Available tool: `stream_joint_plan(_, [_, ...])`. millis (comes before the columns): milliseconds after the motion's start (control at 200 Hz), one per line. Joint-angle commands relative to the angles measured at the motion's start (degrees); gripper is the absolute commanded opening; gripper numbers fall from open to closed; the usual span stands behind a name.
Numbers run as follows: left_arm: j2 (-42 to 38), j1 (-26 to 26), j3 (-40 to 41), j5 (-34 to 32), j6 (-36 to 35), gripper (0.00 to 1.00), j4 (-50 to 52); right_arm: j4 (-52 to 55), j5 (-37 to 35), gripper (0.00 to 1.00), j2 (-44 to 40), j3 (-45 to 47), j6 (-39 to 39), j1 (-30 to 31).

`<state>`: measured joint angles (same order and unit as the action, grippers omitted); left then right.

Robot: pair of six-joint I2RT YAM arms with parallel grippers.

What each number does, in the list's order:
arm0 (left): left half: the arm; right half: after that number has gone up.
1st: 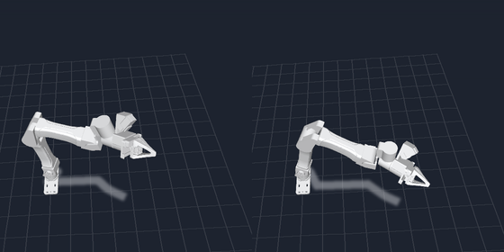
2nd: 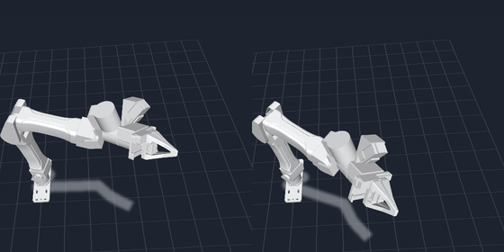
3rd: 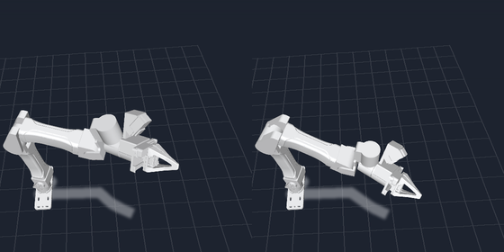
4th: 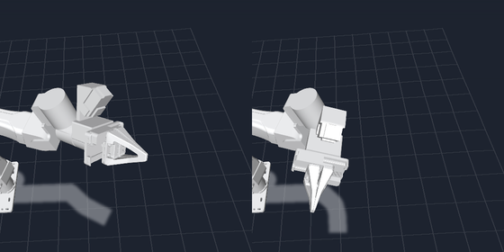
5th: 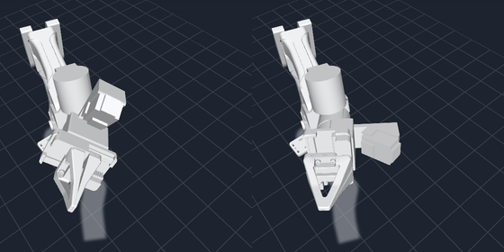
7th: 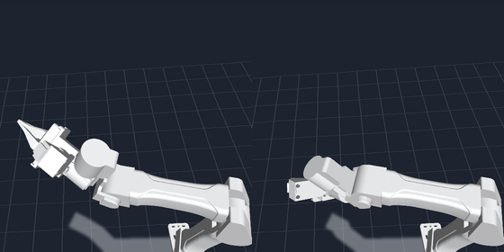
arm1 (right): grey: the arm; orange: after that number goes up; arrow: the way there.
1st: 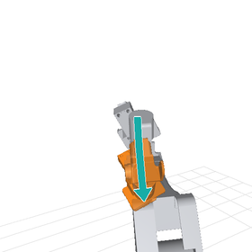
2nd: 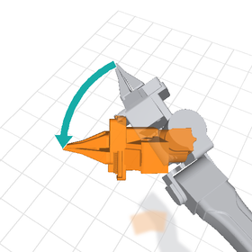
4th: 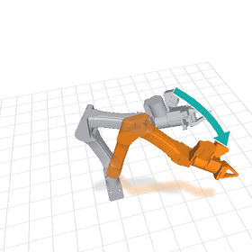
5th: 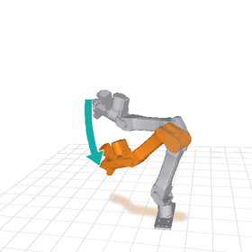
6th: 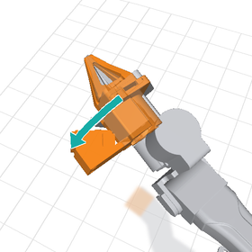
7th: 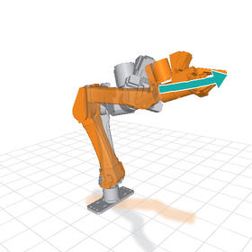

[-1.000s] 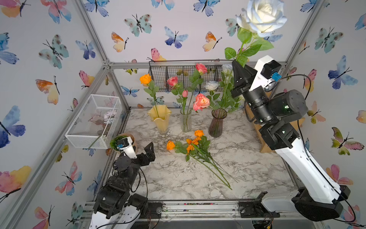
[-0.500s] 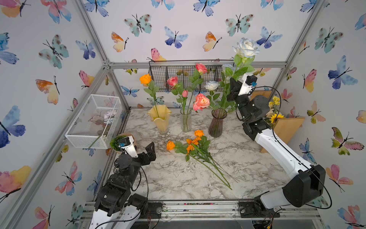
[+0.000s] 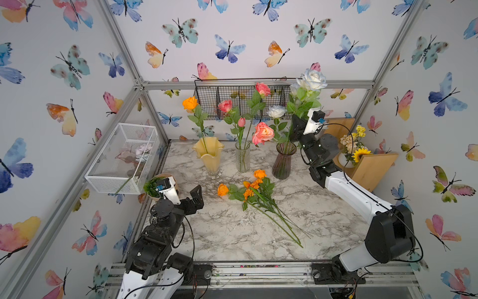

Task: Arrange the flowers in different vases according to their colors
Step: Insert the flower into the vase.

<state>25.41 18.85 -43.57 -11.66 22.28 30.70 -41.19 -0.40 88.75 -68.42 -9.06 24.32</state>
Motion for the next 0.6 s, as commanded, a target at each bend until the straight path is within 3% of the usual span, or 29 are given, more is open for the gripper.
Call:
stream_joint_plan(0, [0.34,-0.22,0.15,1.38,-0.59,0.99,-0.82,-1.69,-0.05,0.03,0.26,0.41,0.54,-0.32])
stream_joint_plan(285, [0.26,-0.31,0.22,1.44,-0.6,0.99,-0.82,6.48,-5.01,0.05,1.69,0.62,-0.67,-0.32])
stream_joint_plan(335, [0.24,-0.31,0.24,1.47,-0.57,0.99,-0.9,7.98,-5.76,0.13,1.44,0.66,-0.77,-0.32])
stream_joint_plan(470, [0.43,-0.22,0.33,1.81,-0.68,0.99,-1.08,16.22,-5.4,0.52,1.6,-2.94,-0.96,-0.32])
stream_joint_plan(591, [0.43,-0.22,0.41,1.92,-0.68,0.99,-1.17,21.08,-4.83,0.65,0.16,-5.64,-1.64,-0.32])
